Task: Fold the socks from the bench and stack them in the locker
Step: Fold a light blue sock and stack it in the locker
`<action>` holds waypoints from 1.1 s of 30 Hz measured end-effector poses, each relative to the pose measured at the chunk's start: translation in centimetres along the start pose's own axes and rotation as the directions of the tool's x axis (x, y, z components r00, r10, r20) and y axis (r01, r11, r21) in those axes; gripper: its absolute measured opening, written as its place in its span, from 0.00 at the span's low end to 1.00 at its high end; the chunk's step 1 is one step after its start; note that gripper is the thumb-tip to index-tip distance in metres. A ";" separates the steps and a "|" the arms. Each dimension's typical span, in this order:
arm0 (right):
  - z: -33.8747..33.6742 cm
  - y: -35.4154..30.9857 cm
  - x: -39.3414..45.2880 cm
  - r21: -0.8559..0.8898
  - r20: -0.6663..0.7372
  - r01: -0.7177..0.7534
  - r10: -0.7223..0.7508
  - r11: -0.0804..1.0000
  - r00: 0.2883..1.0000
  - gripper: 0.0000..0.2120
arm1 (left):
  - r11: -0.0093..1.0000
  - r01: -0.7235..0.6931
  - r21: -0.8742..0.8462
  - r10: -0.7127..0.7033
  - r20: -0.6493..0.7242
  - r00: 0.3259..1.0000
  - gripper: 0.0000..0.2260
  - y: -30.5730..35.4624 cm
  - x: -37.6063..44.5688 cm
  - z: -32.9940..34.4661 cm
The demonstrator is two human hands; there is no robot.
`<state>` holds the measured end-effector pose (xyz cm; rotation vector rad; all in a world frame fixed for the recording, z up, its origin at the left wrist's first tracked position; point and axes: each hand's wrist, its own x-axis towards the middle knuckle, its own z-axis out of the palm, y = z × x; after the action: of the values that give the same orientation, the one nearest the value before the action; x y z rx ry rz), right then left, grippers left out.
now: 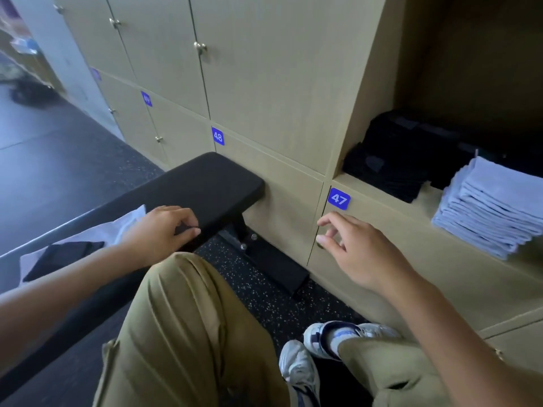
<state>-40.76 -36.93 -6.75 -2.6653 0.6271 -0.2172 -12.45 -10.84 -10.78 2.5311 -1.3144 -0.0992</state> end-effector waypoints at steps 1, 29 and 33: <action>0.2 -0.1 0.0 0.004 0.002 0.005 -0.005 1.000 1.000 0.10 | 0.997 0.060 0.042 -0.060 -0.006 0.998 0.05 -1.7 0.2 0.0; 1.1 -0.1 -0.2 -0.032 0.060 0.015 -0.013 0.999 0.998 0.12 | 0.913 0.320 -0.253 -0.380 -0.243 0.892 0.04 -4.4 1.8 -2.1; 1.0 -0.1 -0.1 -0.029 0.057 0.020 -0.019 0.999 0.998 0.13 | 0.893 0.273 -0.359 -0.381 -0.277 0.882 0.06 -2.3 2.8 -3.9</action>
<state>-40.57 -36.44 -7.58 -2.6963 0.5909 -0.1378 -8.27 -10.96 -7.55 2.3384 -0.6646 0.0588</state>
